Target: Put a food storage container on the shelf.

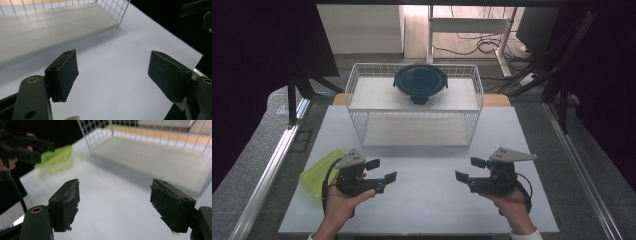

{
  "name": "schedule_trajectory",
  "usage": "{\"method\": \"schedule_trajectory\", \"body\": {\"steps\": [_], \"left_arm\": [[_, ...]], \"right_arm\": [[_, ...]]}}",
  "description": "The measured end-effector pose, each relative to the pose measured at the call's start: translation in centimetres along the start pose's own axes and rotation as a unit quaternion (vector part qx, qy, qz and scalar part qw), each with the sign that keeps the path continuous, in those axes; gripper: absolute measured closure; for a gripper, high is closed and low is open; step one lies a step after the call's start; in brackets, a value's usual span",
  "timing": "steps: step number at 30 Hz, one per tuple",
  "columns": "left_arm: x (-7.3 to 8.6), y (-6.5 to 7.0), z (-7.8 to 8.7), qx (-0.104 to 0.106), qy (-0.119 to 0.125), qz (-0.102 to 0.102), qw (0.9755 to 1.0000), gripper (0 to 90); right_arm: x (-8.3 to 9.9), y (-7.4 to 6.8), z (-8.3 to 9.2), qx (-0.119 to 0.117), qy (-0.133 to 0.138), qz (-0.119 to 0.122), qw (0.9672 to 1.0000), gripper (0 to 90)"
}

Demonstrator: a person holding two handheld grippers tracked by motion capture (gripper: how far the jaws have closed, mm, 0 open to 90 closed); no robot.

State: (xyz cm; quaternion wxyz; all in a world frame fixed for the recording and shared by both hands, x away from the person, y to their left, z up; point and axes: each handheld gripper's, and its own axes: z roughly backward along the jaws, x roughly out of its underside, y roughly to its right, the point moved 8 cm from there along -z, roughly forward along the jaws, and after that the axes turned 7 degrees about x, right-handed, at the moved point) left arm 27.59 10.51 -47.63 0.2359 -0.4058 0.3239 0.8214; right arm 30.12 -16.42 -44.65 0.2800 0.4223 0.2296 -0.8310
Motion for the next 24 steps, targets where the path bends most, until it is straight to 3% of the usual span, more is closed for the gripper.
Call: {"method": "schedule_trajectory", "body": {"steps": [4,6,11,13,24], "left_arm": [[1.8,0.2,-0.5,0.006,-0.017,0.008,0.9998,23.5],[3.4,0.4,-0.8,0.01,-0.031,0.018,0.9993,23.6],[5.7,0.2,-1.8,0.003,-0.056,0.029,0.998,23.8],[6.1,0.3,-2.1,0.005,-0.063,0.027,0.9976,23.7],[6.5,-0.5,-2.1,-0.007,-0.068,0.029,0.9972,23.9]], "right_arm": [[2.8,-0.9,-1.2,-0.006,-0.029,0.0,0.9996,23.4],[4.0,-1.0,-1.9,-0.005,-0.042,-0.001,0.9991,23.4],[6.5,-0.8,-3.1,0.002,-0.077,0.005,0.997,23.4],[6.7,-0.5,-3.2,0.005,-0.076,-0.006,0.9971,23.6],[7.5,-0.5,-3.8,0.006,-0.084,-0.005,0.9964,23.7]]}}
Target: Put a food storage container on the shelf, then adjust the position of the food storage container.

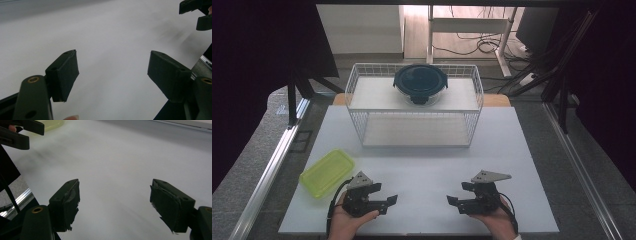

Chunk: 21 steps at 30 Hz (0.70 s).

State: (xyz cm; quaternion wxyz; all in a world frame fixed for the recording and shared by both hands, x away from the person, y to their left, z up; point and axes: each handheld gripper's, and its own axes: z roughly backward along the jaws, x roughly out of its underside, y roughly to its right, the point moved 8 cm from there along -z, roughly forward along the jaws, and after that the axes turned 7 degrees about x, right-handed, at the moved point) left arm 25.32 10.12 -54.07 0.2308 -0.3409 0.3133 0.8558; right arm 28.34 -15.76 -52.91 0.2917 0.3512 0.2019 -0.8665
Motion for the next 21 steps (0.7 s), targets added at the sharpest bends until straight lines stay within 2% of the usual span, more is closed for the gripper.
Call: {"method": "schedule_trajectory", "body": {"steps": [6,9,12,14,15,16,17,18,19,21], "left_arm": [[-0.2,-0.3,0.4,-0.007,0.004,0.003,1.0,24.0],[-0.3,0.0,1.0,-0.008,0.004,0.005,1.0,24.0],[-0.8,1.2,3.4,-0.005,0.003,-0.013,0.9999,23.5],[-1.2,1.4,5.1,-0.016,0.014,-0.018,0.9996,23.6],[-1.4,1.2,5.9,-0.021,0.019,-0.018,0.9994,23.8],[-1.4,1.2,5.9,-0.021,0.019,-0.018,0.9994,24.1],[-1.8,0.4,7.4,-0.036,0.025,-0.013,0.999,24.8],[-1.8,0.4,7.4,-0.036,0.025,-0.013,0.999,25.5],[-2.3,-0.5,8.7,-0.052,0.028,-0.01,0.9982,26.0],[-2.6,-1.0,9.2,-0.06,0.03,-0.009,0.9977,28.3]], "right_arm": [[0.0,0.2,0.1,0.004,0.001,-0.004,1.0,23.7],[0.0,0.3,0.1,0.002,0.001,-0.008,1.0,23.7],[-0.3,0.1,0.4,-0.014,0.01,-0.016,0.9997,23.7],[-0.3,0.2,0.5,-0.012,0.01,-0.015,0.9998,23.8],[-0.3,0.4,0.5,-0.012,0.009,-0.016,0.9998,23.8],[-0.2,0.5,0.5,-0.01,0.008,-0.018,0.9998,23.8],[-0.2,0.6,0.5,-0.009,0.009,-0.019,0.9997,23.8],[-0.2,0.7,0.5,-0.008,0.009,-0.019,0.9997,23.9],[-0.2,0.7,0.6,-0.007,0.01,-0.019,0.9997,23.9],[-0.3,0.8,0.7,-0.005,0.012,-0.02,0.9997,24.0]]}}
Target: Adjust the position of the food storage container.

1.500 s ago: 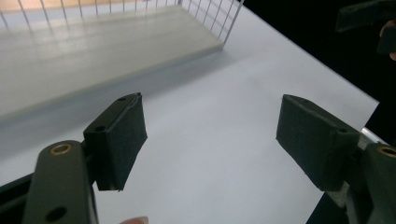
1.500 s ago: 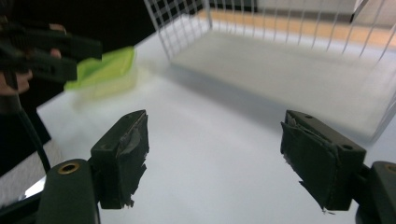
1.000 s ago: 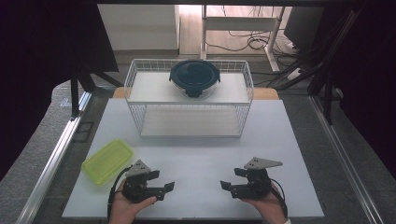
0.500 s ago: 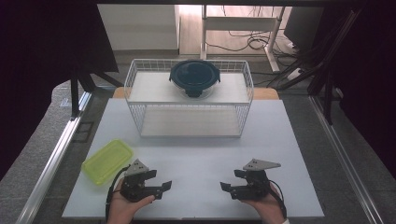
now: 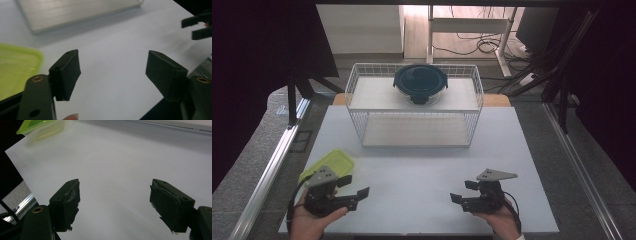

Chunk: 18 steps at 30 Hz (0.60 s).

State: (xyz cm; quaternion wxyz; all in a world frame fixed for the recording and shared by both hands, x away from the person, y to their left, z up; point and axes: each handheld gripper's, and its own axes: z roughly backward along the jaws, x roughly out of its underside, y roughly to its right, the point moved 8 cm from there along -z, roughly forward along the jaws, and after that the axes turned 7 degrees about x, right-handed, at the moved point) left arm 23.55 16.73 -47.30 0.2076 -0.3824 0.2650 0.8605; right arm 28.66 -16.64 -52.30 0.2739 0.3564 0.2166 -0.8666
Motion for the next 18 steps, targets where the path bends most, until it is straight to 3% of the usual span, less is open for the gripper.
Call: {"method": "schedule_trajectory", "body": {"steps": [1,2,5,6,8,9,11,13,15,16,17,18], "left_arm": [[-0.6,-1.0,0.9,-0.01,0.001,-0.001,0.9999,29.8],[-0.6,-1.0,0.9,-0.01,0.001,-0.001,0.9999,30.3],[-1.6,-3.0,2.0,-0.012,0.006,0.011,0.9999,35.5],[-1.6,-3.0,2.0,-0.012,0.006,0.011,0.9999,37.4],[-2.0,-4.9,2.2,-0.024,-0.001,0.014,0.9996,38.8],[-2.0,-4.9,2.2,-0.024,-0.001,0.014,0.9996,38.8],[-2.5,-6.6,2.2,-0.028,-0.008,0.014,0.9995,38.7],[-2.7,-7.4,2.2,-0.033,-0.011,0.015,0.9993,39.7],[-3.1,-9.1,2.0,-0.037,-0.021,0.02,0.9989,44.5],[-3.1,-9.1,2.0,-0.037,-0.021,0.02,0.9989,46.7],[-3.2,-10.0,1.9,-0.041,-0.024,0.024,0.9986,46.7],[-3.2,-10.5,1.8,-0.043,-0.026,0.026,0.9984,52.7]], "right_arm": [[-0.1,0.1,0.1,0.001,0.002,-0.001,1.0,24.0],[-0.1,0.1,0.1,0.001,0.002,-0.001,1.0,24.0],[-0.5,0.0,0.3,-0.024,0.011,-0.028,0.9992,24.1],[-0.5,0.1,0.4,-0.025,0.011,-0.03,0.9992,24.1],[-0.4,0.3,0.4,-0.021,0.01,-0.026,0.9994,24.1],[-0.4,0.4,0.3,-0.019,0.009,-0.028,0.9994,24.1],[-0.3,0.5,0.3,-0.017,0.006,-0.032,0.9993,24.1],[-0.3,0.6,0.3,-0.016,0.005,-0.032,0.9994,24.1],[-0.2,0.8,0.2,-0.011,0.005,-0.031,0.9994,24.1],[-0.2,0.8,0.2,-0.011,0.005,-0.031,0.9994,24.1],[-0.1,0.8,0.2,-0.009,0.003,-0.03,0.9995,24.1],[0.0,1.0,0.1,-0.005,0.0,-0.032,0.9995,24.1]]}}
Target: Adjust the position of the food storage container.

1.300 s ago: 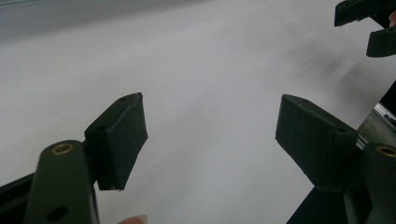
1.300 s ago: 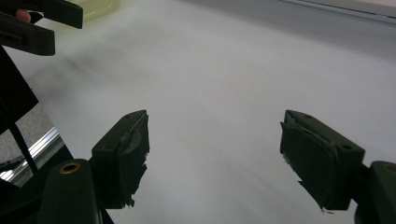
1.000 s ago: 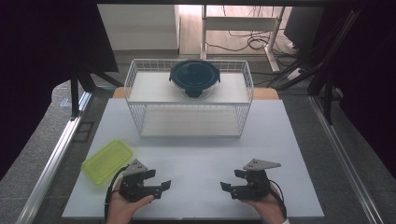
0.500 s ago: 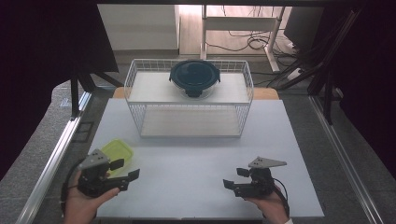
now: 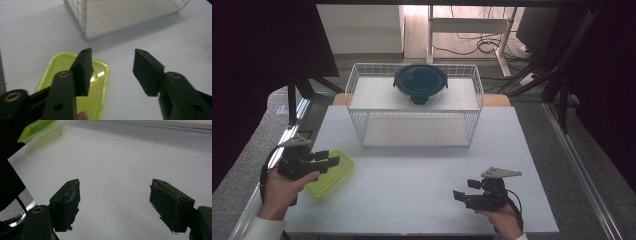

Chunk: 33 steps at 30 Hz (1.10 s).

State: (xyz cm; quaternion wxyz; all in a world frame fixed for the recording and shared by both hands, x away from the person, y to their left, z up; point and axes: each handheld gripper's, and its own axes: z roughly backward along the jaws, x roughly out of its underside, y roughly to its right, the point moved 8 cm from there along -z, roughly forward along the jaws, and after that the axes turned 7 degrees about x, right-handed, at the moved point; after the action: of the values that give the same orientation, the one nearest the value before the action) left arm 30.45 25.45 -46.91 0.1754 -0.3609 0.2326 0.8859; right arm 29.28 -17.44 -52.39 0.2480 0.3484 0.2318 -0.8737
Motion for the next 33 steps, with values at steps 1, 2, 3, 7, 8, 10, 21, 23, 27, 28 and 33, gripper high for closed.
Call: {"method": "schedule_trajectory", "body": {"steps": [1,2,3,7,8,10,21,23,27,28,33], "left_arm": [[-0.1,-1.1,-0.4,-0.002,-0.004,0.015,0.9999,55.8],[-0.1,-1.1,-0.4,-0.002,-0.004,0.015,0.9999,58.1],[-0.2,-2.0,-0.9,-0.004,-0.008,0.025,0.9997,60.6],[-0.3,-4.3,-1.9,-0.026,-0.029,0.033,0.9987,71.2],[-0.3,-4.8,-2.0,-0.027,-0.033,0.037,0.9984,73.6],[-0.4,-5.4,-2.2,-0.025,-0.033,0.047,0.9981,77.1],[0.1,-9.6,-4.0,-0.054,-0.068,0.078,0.9932,89.9],[0.4,-10.0,-4.4,-0.063,-0.075,0.072,0.9925,89.9],[0.7,-11.1,-5.1,-0.093,-0.093,0.062,0.9894,89.9],[0.8,-11.3,-5.3,-0.095,-0.098,0.061,0.9887,90.0],[1.5,-11.9,-6.2,-0.105,-0.127,0.051,0.9851,90.0]], "right_arm": [[0.0,0.1,-0.1,0.001,-0.001,-0.003,1.0,24.1],[0.0,0.1,-0.1,0.001,-0.001,-0.003,1.0,24.1],[0.1,0.2,-0.2,0.003,-0.002,-0.007,1.0,24.1],[0.1,-0.2,-0.3,-0.008,-0.001,-0.013,0.9999,24.1],[0.1,-0.2,-0.3,-0.006,-0.002,-0.011,0.9999,24.1],[0.1,-0.2,-0.3,-0.004,-0.002,-0.009,0.9999,24.2],[0.1,0.2,-0.2,0.011,-0.001,-0.006,0.9999,24.1],[0.1,0.1,-0.2,0.013,-0.002,-0.002,0.9999,24.1],[0.3,0.3,-0.4,0.016,-0.006,-0.003,0.9999,24.1],[0.3,0.4,-0.4,0.017,-0.006,-0.003,0.9998,24.2],[0.3,0.6,-0.4,0.019,-0.006,-0.005,0.9998,24.1]]}}
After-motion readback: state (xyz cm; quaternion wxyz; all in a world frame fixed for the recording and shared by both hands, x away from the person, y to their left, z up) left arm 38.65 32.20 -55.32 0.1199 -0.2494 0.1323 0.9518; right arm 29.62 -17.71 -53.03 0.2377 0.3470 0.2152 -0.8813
